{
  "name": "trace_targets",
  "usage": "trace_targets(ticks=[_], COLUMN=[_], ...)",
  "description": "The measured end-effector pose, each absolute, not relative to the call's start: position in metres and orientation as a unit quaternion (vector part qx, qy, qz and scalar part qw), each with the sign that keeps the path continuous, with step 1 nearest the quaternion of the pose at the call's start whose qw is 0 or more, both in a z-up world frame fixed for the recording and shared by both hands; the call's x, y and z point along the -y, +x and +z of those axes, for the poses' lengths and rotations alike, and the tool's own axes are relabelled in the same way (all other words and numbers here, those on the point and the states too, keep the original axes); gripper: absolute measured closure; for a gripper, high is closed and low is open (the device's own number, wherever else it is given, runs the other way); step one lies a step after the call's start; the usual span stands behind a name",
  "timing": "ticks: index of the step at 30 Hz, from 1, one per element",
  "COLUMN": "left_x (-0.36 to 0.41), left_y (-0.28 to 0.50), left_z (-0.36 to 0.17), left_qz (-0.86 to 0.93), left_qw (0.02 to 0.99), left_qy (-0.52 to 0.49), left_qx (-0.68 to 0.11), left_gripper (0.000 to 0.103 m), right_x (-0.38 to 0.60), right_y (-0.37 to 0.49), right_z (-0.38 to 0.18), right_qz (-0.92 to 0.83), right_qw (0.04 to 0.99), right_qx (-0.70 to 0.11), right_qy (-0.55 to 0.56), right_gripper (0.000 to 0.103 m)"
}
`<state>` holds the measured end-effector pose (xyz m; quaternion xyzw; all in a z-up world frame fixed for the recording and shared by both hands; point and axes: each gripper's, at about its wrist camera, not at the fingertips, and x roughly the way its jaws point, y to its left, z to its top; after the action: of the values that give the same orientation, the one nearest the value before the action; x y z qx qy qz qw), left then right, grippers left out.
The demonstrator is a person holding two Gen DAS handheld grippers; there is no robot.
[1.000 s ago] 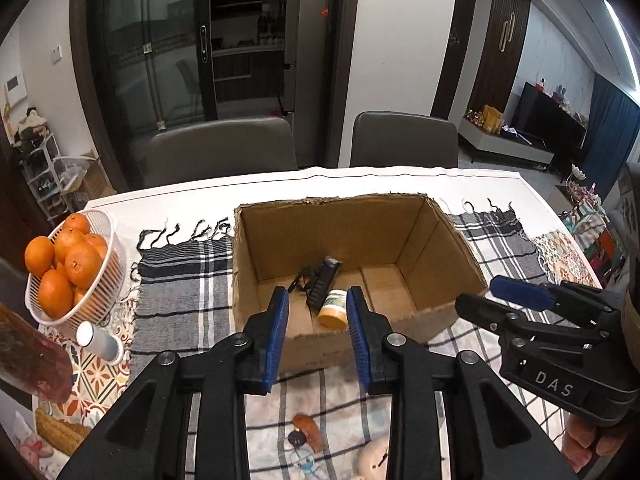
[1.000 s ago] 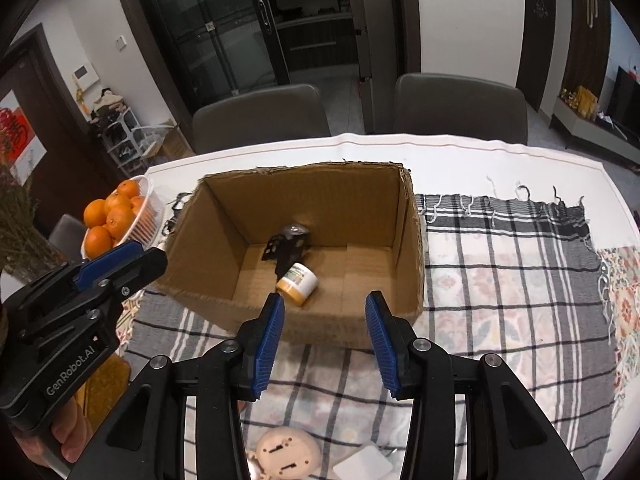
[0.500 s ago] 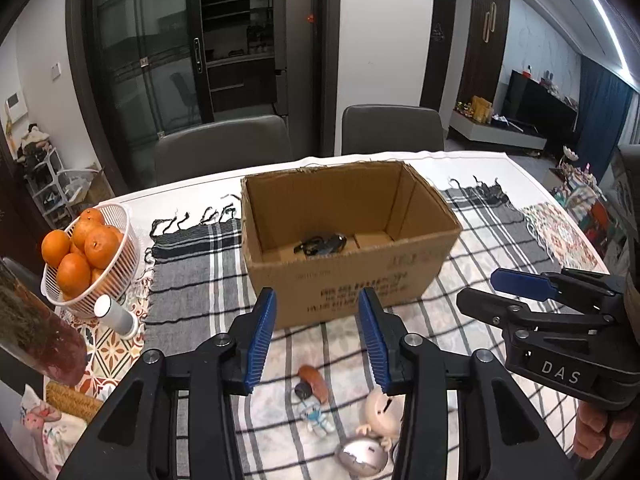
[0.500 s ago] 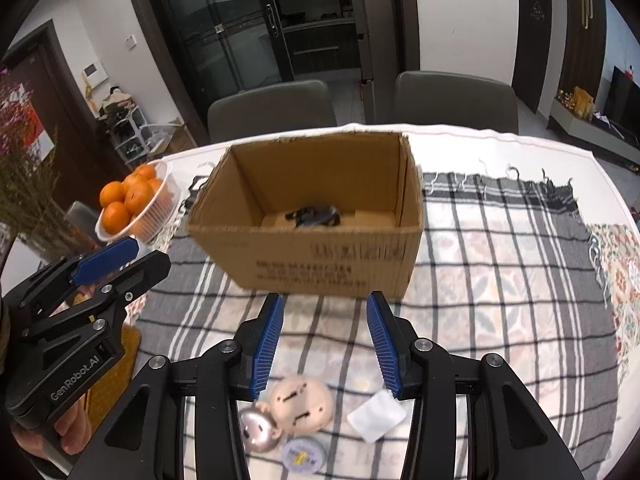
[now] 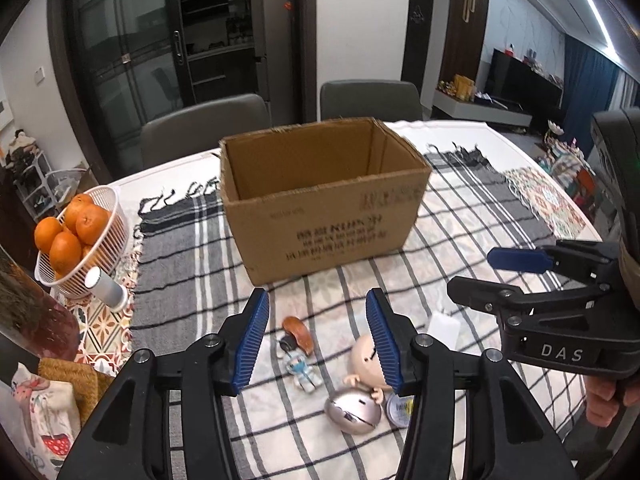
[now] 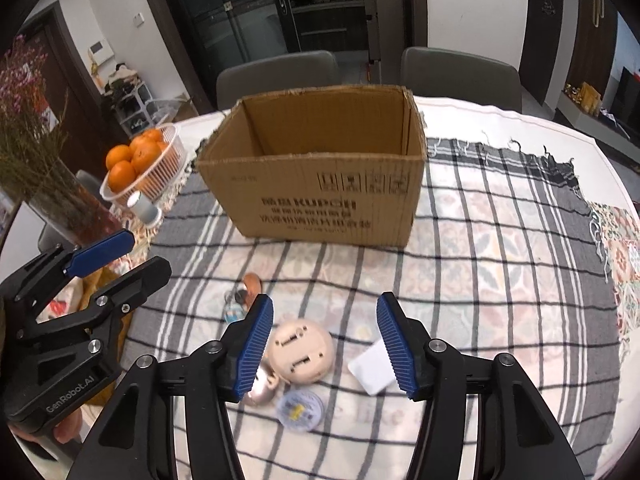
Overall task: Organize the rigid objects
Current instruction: 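Close the left tool on the beige doll head while the right tool grasps the white charger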
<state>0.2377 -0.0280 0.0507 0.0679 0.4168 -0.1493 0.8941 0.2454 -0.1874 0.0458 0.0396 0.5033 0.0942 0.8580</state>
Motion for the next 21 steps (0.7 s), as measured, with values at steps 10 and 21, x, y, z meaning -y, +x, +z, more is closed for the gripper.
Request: trace_targets(ticks=[10, 21], left_x=[0.046, 0.060], left_y=[0.228, 0.216], left_z=[0.022, -0.011], left_qz=[-0.182, -0.202], left_qw=[0.872, 0.852], left_qy=[0.096, 0.153], left_qx=[-0.444, -0.457], left_gripper=[0.044, 0.036], right_x=[0.196, 0.200], right_y=[0.232, 0.222], right_z=[0.026, -0.015], right_qz=[0.089, 0.088], right_qw=[0.841, 0.813], right_qx=[-0.533, -0.576], right_qy=[0.017, -0.017], right_gripper=[0.042, 0.041])
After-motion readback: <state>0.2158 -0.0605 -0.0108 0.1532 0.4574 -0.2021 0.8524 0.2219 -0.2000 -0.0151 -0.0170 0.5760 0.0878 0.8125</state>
